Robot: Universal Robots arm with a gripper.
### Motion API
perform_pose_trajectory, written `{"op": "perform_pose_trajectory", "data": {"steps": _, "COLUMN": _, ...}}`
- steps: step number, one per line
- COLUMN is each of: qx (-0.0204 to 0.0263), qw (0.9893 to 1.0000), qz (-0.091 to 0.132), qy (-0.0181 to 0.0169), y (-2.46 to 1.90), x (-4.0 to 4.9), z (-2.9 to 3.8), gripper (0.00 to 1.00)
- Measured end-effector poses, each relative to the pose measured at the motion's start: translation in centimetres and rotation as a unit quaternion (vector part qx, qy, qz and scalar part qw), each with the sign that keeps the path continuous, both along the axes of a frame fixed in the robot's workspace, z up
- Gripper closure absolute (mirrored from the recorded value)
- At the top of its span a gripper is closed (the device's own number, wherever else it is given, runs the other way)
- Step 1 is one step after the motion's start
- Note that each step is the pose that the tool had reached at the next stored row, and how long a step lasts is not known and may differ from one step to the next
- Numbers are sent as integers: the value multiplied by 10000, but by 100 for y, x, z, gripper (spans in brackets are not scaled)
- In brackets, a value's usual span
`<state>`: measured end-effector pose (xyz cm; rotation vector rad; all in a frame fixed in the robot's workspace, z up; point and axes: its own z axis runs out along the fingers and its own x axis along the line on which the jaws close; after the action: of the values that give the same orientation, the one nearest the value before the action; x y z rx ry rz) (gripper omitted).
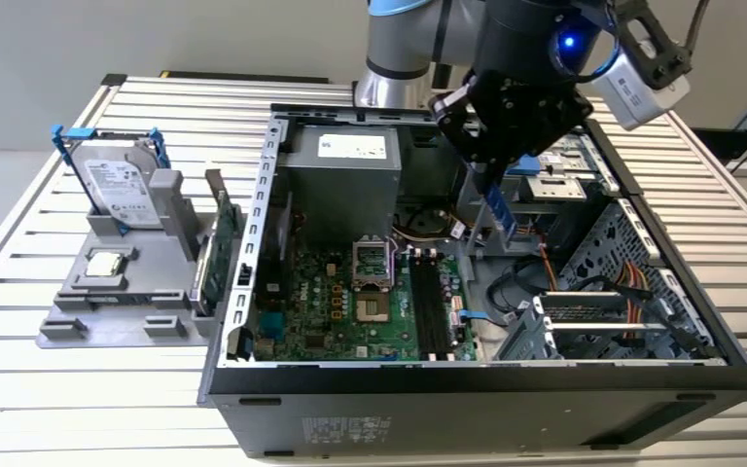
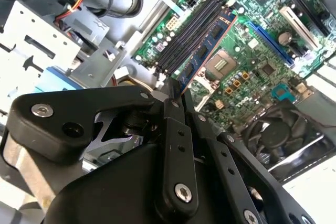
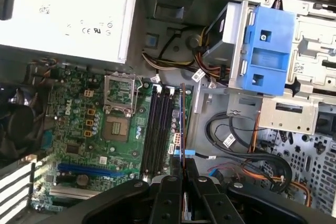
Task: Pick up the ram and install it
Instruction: 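Insert the ram into the slot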
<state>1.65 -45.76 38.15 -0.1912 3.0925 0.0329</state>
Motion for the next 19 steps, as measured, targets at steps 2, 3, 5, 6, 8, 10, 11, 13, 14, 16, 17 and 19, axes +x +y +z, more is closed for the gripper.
{"op": "perform_pose_trajectory", "data": {"steps": 2, "qx": 0, "qw": 9999, "qz": -114, "qy": 0, "y": 0, "x": 0, "z": 0, "gripper": 100}}
{"op": "perform_pose_trajectory", "data": {"steps": 3, "qx": 0, "qw": 9999, "qz": -167, "qy": 0, "y": 0, "x": 0, "z": 0, "gripper": 100}}
{"op": "perform_pose_trajectory", "data": {"steps": 5, "qx": 0, "qw": 9997, "qz": -237, "qy": 0, "y": 0, "x": 0, "z": 0, "gripper": 100}}
{"op": "perform_pose_trajectory", "data": {"steps": 6, "qx": 0, "qw": 9997, "qz": -252, "qy": 0, "y": 0, "x": 0, "z": 0, "gripper": 100}}
{"op": "perform_pose_trajectory", "data": {"steps": 8, "qx": 0, "qw": 9997, "qz": -264, "qy": 0, "y": 0, "x": 0, "z": 0, "gripper": 100}}
{"op": "perform_pose_trajectory", "data": {"steps": 10, "qx": 0, "qw": 9996, "qz": -269, "qy": 0, "y": 0, "x": 0, "z": 0, "gripper": 100}}
{"op": "perform_pose_trajectory", "data": {"steps": 11, "qx": 0, "qw": 9996, "qz": -272, "qy": 0, "y": 0, "x": 0, "z": 0, "gripper": 100}}
{"op": "perform_pose_trajectory", "data": {"steps": 13, "qx": 0, "qw": 9996, "qz": -277, "qy": 0, "y": 0, "x": 0, "z": 0, "gripper": 100}}
{"op": "perform_pose_trajectory", "data": {"steps": 14, "qx": 0, "qw": 9996, "qz": -278, "qy": 0, "y": 0, "x": 0, "z": 0, "gripper": 100}}
{"op": "perform_pose_trajectory", "data": {"steps": 16, "qx": -6, "qw": 9996, "qz": -278, "qy": -1, "y": 1, "x": 0, "z": -6, "gripper": 100}}
{"op": "perform_pose_trajectory", "data": {"steps": 17, "qx": -15, "qw": 9996, "qz": -278, "qy": 0, "y": 0, "x": 0, "z": -11, "gripper": 100}}
{"op": "perform_pose_trajectory", "data": {"steps": 19, "qx": -25, "qw": 9996, "qz": -278, "qy": 0, "y": 1, "x": 0, "z": -22, "gripper": 100}}
